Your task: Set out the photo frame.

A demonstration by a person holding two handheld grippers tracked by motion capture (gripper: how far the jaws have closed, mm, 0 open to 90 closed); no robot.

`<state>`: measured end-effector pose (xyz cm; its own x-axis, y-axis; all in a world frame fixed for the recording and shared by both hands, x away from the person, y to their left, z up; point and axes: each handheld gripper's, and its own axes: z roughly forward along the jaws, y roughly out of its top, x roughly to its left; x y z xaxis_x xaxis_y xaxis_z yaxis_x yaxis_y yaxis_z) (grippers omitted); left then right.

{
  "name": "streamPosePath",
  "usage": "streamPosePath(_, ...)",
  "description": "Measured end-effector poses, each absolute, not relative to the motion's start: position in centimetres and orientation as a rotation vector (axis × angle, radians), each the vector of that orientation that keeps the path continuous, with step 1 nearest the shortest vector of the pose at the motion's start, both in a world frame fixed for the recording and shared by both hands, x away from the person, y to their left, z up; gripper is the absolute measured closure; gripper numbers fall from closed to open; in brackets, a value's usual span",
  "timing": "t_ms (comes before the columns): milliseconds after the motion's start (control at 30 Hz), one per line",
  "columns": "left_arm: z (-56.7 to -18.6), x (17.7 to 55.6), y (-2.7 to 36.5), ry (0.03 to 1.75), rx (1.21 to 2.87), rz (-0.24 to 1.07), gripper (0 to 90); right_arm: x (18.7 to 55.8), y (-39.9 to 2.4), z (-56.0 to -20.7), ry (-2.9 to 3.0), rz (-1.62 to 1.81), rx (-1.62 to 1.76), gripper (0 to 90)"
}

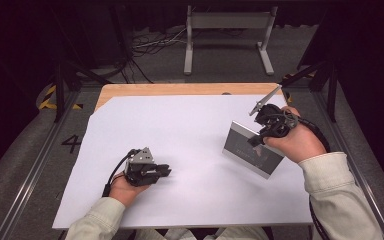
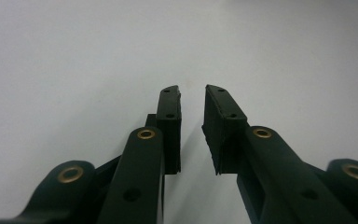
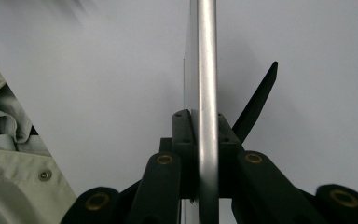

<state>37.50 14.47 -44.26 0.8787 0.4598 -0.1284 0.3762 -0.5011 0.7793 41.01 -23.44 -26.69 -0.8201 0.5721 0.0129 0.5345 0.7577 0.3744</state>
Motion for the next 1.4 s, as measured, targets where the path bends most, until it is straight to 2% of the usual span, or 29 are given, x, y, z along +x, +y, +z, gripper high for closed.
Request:
streamPosePath(733,-44.7,35.9,17.4,0.697,2.127,0.154,76.0,43.2,-18.9,-26.9,2.976,0.511,0.443,83.4)
streamPosePath(1400,-44.8,36.1,17.4,0.701,2.126,0.146,75.8,44.3,-15.7,-27.1,3.020,0.518,0.175,83.4)
